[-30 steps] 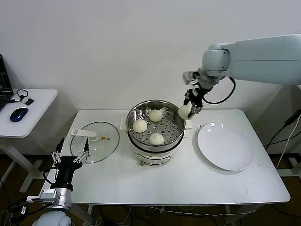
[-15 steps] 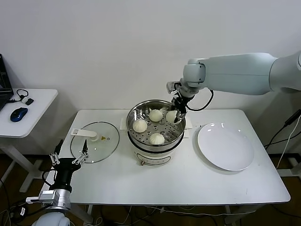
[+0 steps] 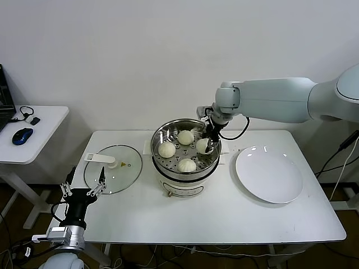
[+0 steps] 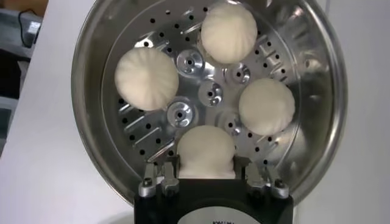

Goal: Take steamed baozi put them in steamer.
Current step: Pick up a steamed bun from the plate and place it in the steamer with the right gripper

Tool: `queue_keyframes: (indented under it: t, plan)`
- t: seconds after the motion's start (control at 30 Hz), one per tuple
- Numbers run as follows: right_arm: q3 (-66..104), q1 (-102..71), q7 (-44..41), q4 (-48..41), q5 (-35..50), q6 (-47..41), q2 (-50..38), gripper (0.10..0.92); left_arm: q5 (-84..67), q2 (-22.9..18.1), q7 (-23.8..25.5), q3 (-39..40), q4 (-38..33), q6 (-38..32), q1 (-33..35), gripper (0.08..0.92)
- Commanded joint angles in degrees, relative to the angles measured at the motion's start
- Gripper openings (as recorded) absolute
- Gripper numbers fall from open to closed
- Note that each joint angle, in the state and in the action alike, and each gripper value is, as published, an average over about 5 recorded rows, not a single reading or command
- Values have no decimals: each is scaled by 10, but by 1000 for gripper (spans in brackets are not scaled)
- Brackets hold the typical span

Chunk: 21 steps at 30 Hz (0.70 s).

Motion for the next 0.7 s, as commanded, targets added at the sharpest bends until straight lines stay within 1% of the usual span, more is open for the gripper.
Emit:
queue_keyframes:
  t: [0.03, 0.1, 0.27, 0.37, 0.57, 0.7]
  plan:
    - [8, -18, 6, -8, -6, -1, 1, 598, 0, 1, 0, -1, 0, 0, 0, 823]
    - [9, -18, 7, -11, -5, -1, 3, 619, 0, 1, 0, -1, -1, -1, 0, 823]
    - [11, -11, -2, -13, -1, 3, 4, 747, 0, 1, 0, -1, -2, 0, 0, 823]
    - [9, 1, -8, -6, 4, 5, 2, 805, 0, 1, 0, -2, -4, 0, 0, 823]
    - [2, 42, -10, 20, 21, 4, -26, 822, -1, 3, 1, -7, -9, 3, 0, 823]
    - [6, 76, 5, 51, 40, -4, -71, 823, -1, 5, 2, -8, -12, 4, 0, 823]
